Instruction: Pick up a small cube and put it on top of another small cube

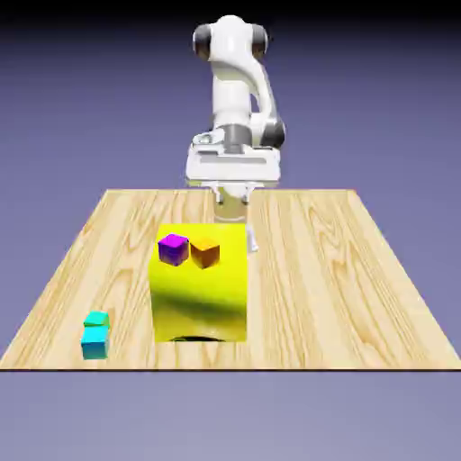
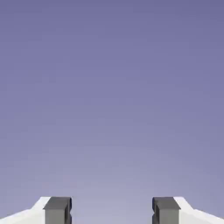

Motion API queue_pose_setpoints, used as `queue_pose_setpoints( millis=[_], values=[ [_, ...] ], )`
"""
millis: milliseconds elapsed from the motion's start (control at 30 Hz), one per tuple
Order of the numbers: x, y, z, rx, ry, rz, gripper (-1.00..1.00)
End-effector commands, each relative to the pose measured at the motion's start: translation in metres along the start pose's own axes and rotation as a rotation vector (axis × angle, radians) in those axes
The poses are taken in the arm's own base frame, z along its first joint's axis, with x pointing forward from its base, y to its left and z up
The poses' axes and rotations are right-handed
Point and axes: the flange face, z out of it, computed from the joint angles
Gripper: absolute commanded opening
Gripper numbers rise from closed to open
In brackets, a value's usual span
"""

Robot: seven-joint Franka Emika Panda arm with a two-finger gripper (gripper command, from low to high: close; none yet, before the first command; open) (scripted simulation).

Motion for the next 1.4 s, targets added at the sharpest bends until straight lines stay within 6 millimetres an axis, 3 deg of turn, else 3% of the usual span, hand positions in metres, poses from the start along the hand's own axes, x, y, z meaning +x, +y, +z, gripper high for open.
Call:
queue_pose_setpoints(
  millis=[0, 367, 733, 1033, 1367],
  values=[
    [0.006, -0.003, -0.004, 0.009, -0.003, -0.047, 0.0],
    [0.071, -0.017, -0.043, 0.093, -0.024, -0.543, 0.0],
    [0.137, 0.007, -0.055, 0.148, -0.055, -1.008, 0.0],
    [0.182, 0.049, -0.031, 0.192, -0.125, -1.372, 0.0],
    [0.212, 0.111, 0.032, 0.281, -0.273, -1.764, 0.0]
  ],
)
